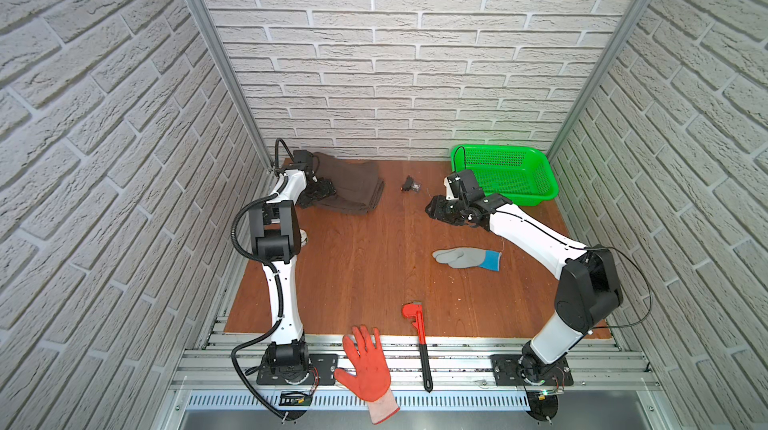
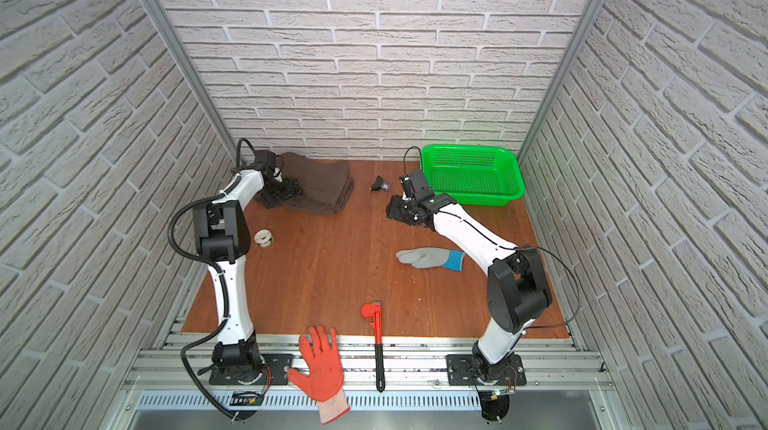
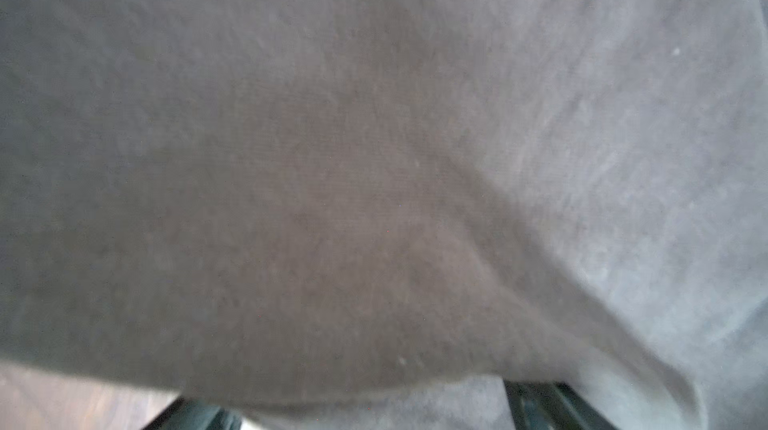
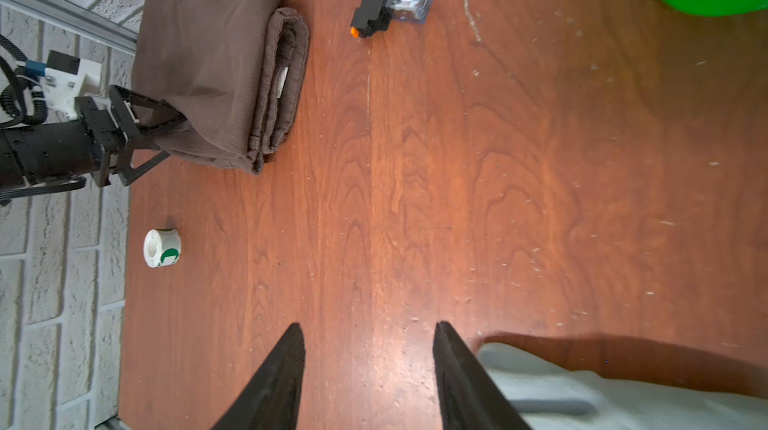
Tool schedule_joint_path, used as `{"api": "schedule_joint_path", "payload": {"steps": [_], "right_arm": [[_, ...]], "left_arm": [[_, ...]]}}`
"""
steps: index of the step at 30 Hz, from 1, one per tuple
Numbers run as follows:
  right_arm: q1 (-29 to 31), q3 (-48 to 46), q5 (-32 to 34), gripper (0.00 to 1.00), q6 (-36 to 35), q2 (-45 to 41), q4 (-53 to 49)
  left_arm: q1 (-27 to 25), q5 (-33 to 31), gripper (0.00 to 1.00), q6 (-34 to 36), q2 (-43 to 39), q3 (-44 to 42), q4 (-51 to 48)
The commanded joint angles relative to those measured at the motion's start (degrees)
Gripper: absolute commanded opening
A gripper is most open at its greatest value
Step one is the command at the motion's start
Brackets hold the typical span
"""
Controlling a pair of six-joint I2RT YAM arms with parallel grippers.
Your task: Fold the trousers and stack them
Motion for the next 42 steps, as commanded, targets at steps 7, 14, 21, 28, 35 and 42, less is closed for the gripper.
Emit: {"api": "schedule_joint_path", "payload": {"steps": [7, 14, 21, 28, 35, 42], "right_arm": [[-1.24, -9.23, 15.05, 0.50, -10.28, -15.58, 2.57], [-1.77, -26.92, 33.04, 0.50, -22.04, -29.47, 15.08], [-2.21, -41.79, 41.98, 0.53, -28.72, -37.93, 27.21], [-3.81, -54.50, 49.68, 0.54, -33.51, -43.49, 41.60], [-9.60, -61.35, 46.23, 0.57, -33.62, -38.01, 55.53], [-12.40, -58.95, 39.90, 0.61, -35.54, -20.84, 69.32]], "left_arm": [[-0.89, -2.48, 0.96, 1.41, -39.09, -29.51, 12.69], [-0.25, -10.12, 0.98, 2.42, -68.39, -54.63, 26.32], [0.11, -20.56, 0.98, 3.75, -86.13, -75.64, 35.02], [0.22, -29.23, 0.98, 2.66, -97.37, -90.89, 45.30], [0.25, -33.25, 0.98, 1.76, -94.59, -94.56, 50.18], [0.29, -37.15, 0.98, 4.83, -88.46, -98.75, 60.95]]}}
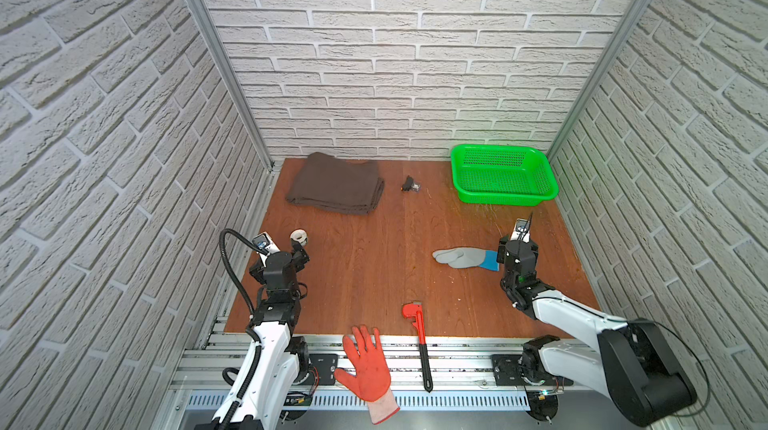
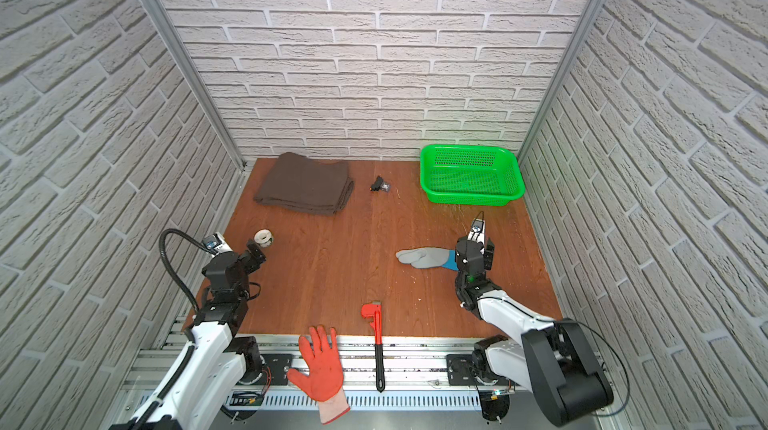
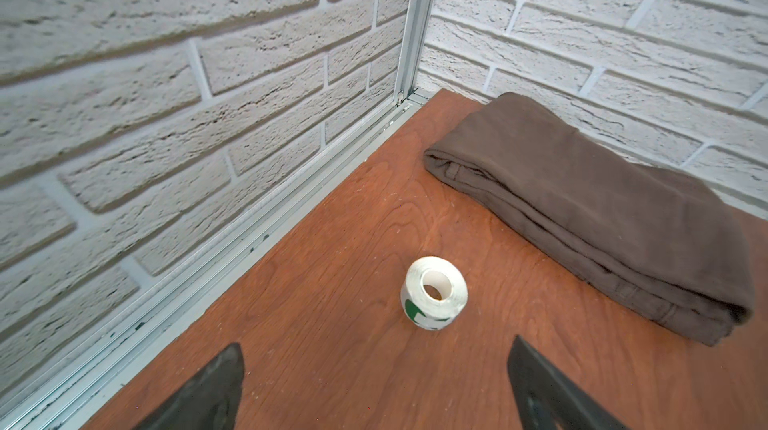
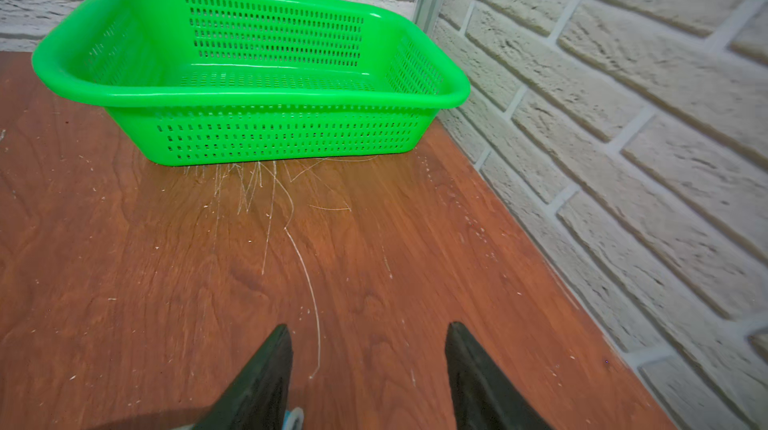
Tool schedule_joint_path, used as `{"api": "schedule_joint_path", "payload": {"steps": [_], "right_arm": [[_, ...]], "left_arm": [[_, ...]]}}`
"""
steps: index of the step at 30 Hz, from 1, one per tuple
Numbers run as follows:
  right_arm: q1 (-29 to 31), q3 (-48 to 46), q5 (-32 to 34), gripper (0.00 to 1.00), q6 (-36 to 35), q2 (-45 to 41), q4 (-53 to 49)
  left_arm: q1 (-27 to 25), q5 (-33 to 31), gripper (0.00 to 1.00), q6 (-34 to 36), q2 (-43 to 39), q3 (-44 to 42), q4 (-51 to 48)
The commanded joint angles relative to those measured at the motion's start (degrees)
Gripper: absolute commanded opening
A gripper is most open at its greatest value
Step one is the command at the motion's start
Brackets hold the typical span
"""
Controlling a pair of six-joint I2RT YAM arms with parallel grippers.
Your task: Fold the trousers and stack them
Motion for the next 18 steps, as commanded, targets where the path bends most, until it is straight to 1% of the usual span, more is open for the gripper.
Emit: {"api": "schedule_joint_path", "payload": {"steps": [1, 2, 4, 6, 8, 9, 11, 13, 14, 15, 18], "right_arm": [[-0.69, 1.61, -4.03, 0.61, -2.06, 6.63, 12.09], [-0.63, 1.46, -4.42, 0.61, -3.75, 8.50, 15.30], [-0.71, 3.08, -8.54, 0.60, -3.91, 8.06, 10.84], [-1.44, 2.70, -12.81, 0.61, -5.07, 8.99, 12.66], [-2.81, 3.76, -16.41, 0.62, -4.73, 9.21, 10.52], [-3.96, 3.94, -18.74, 0.62, -4.31, 9.65, 10.50], [-5.25, 4.43, -22.23, 0.71, -4.17, 10.89, 10.47], [-6.23, 2.78, -23.00, 0.73, -3.73, 13.32, 15.75], [-6.25, 2.99, -22.97, 0.94, -3.70, 12.93, 14.38], [-6.32, 3.24, -23.19, 1.00, -3.32, 12.40, 13.30], [-6.42, 3.29, -23.29, 1.00, -3.35, 12.64, 13.51]], "left_arm": [[0.26, -3.50, 0.98, 2.77, 3.54, -1.90, 11.02], [0.25, -3.65, 0.98, 3.25, 4.81, -2.50, 12.76], [0.26, -3.53, 0.98, 4.60, 8.11, -3.93, 17.93], [0.22, -3.27, 0.98, 5.52, 11.88, -4.94, 22.85], [0.24, -2.61, 0.98, 7.06, 15.87, -5.49, 27.73], [0.26, -1.19, 0.98, 8.06, 17.08, -5.37, 29.39], [0.33, -0.38, 0.98, 9.46, 19.94, -5.33, 33.30], [0.35, 1.34, 0.98, 10.77, 22.83, -4.80, 36.35], [0.34, 2.27, 0.98, 11.23, 24.03, -4.16, 36.81], [0.35, 3.47, 0.98, 11.64, 25.30, -3.45, 36.79], [0.35, 5.19, 0.98, 12.20, 28.50, -2.07, 38.78]]}}
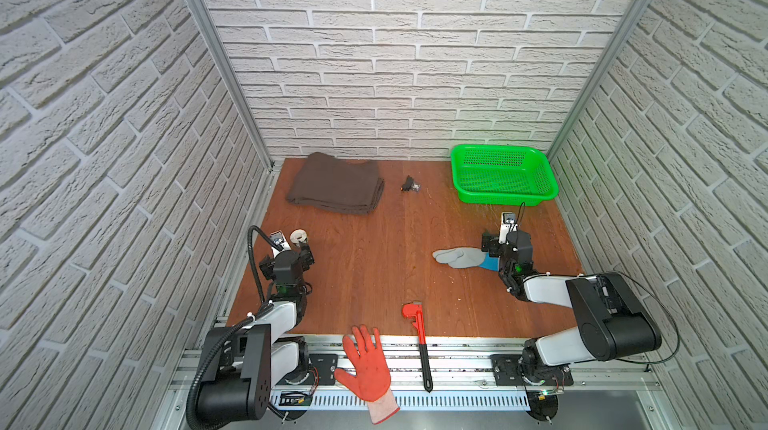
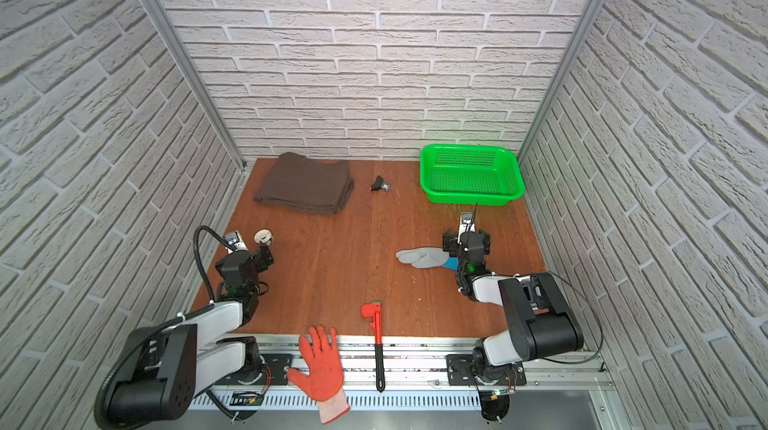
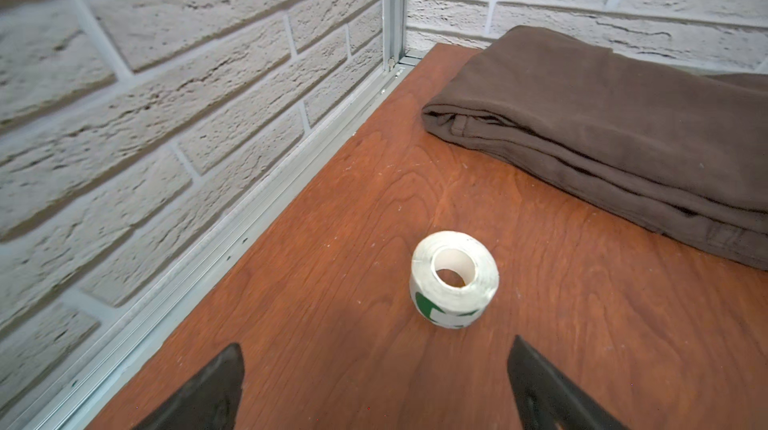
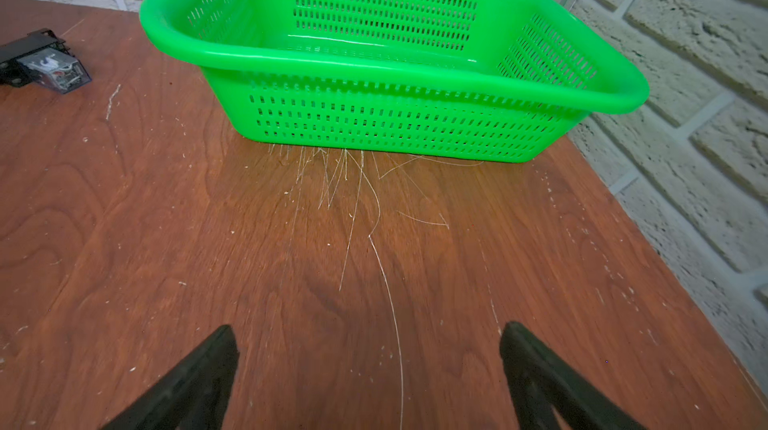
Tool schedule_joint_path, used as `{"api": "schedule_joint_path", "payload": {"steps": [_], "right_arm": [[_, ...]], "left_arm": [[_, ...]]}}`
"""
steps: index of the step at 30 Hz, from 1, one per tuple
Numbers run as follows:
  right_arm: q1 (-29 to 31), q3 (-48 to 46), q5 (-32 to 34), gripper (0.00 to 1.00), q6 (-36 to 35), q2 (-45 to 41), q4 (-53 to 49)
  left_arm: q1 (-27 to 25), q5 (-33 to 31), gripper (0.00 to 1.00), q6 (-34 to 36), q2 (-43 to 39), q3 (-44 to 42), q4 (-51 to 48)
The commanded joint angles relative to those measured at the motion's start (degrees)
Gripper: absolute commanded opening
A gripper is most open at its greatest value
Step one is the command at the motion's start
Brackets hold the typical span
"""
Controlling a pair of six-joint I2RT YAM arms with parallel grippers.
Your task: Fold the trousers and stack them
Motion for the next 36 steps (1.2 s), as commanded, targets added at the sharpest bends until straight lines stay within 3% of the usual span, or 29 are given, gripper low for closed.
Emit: {"api": "schedule_joint_path", "payload": {"steps": [1, 10, 15, 17, 19, 20, 21, 36], "right_arm": [[-0.25, -0.01, -2.25, 1.00, 0.36, -0.34, 3.34], [-0.20, -0.03, -2.29, 1.00, 0.35, -0.59, 3.14], [-0.22, -0.09, -2.28, 1.00, 0.41, -0.58, 3.14], [-0.22, -0.10, -2.27, 1.00, 0.32, -0.54, 3.14], [-0.20, -0.02, -2.28, 1.00, 0.35, -0.51, 3.14], [-0.21, -0.10, -2.35, 1.00, 0.35, -0.58, 3.10], [-0.21, -0.06, -2.29, 1.00, 0.39, -0.53, 3.14], [-0.22, -0.05, -2.34, 1.00, 0.37, -0.47, 3.14]], "left_arm": [[0.29, 2.77, 0.98, 2.31, 2.77, 1.82, 9.80], [0.22, 6.30, 0.98, 5.04, 8.90, 4.64, 12.94], [-0.47, 6.59, 0.98, 7.94, 25.10, 4.04, 32.39], [-1.62, 6.12, 0.98, 8.11, 21.48, 6.61, 22.06], [-1.71, 6.59, 0.98, 9.45, 23.69, 10.00, 19.31], [-1.11, 8.47, 0.98, 8.05, 21.92, 12.17, 11.85], [0.56, 10.68, 0.98, 7.32, 22.67, 12.16, 12.72], [0.10, 11.49, 0.98, 8.32, 22.54, 11.88, 13.40]]}}
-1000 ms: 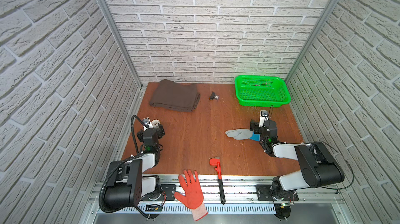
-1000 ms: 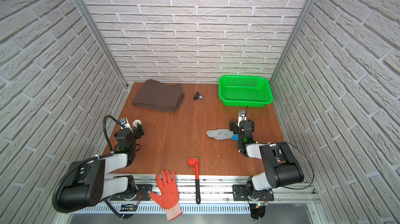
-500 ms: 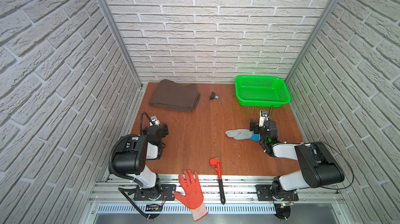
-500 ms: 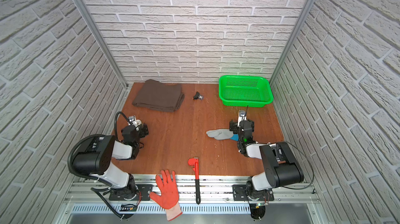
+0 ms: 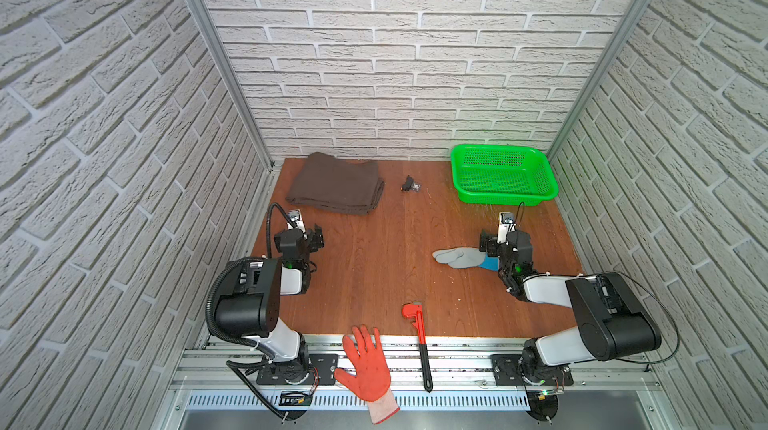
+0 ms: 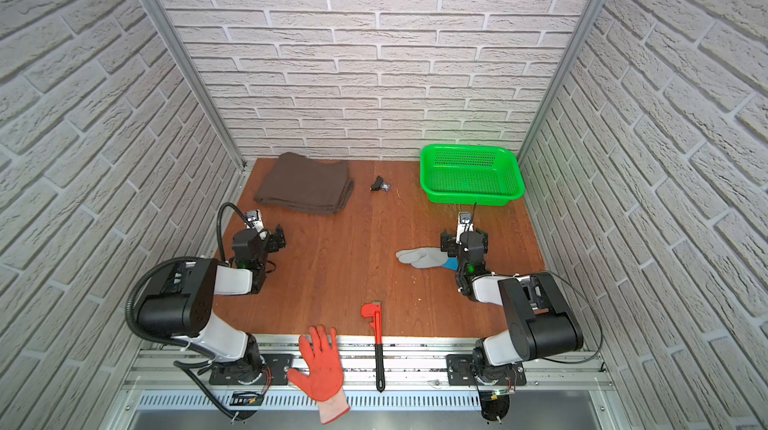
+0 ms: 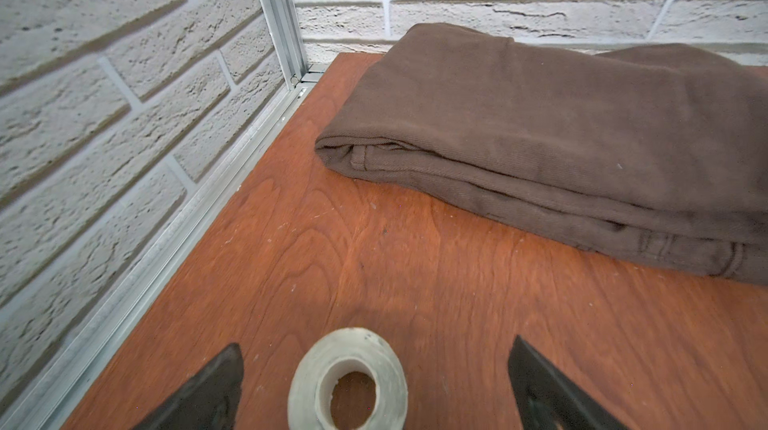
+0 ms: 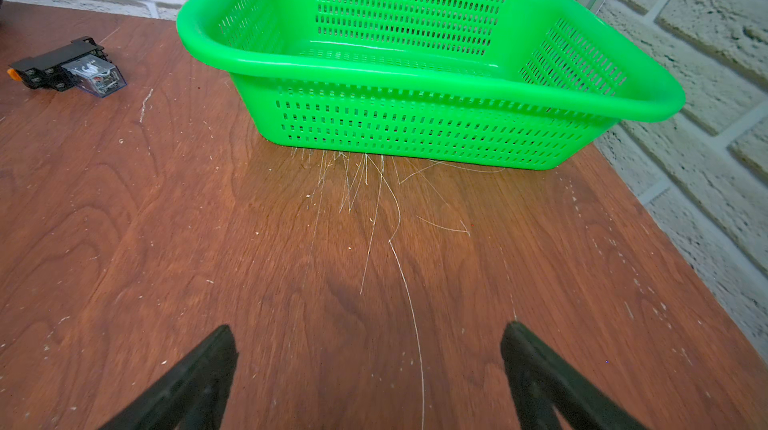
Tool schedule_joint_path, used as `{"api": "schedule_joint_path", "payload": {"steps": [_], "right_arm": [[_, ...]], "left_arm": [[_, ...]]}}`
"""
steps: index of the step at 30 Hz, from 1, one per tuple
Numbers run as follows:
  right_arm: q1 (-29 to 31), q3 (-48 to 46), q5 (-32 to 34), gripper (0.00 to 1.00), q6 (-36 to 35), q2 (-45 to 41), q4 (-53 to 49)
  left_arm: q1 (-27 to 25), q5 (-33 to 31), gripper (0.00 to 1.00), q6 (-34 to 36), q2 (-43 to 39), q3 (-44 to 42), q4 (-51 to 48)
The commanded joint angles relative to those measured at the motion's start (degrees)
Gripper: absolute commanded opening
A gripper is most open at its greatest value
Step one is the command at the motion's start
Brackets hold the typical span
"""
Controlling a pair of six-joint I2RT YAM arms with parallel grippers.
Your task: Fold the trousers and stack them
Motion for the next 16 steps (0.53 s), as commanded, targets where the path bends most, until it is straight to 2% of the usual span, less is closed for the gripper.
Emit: {"api": "schedule_joint_path", "payload": {"steps": [1, 16], "right_arm": [[-0.21, -0.06, -0.37, 1.00, 0.42, -0.53, 2.59], [-0.17, -0.02, -0.44, 1.00, 0.35, -0.52, 2.60]], "left_arm": [[0.09, 0.50, 0.98, 1.01, -0.28, -0.22, 1.78], [0.22, 0.66, 0.98, 0.94, -0.27, -0.05, 1.48]]}}
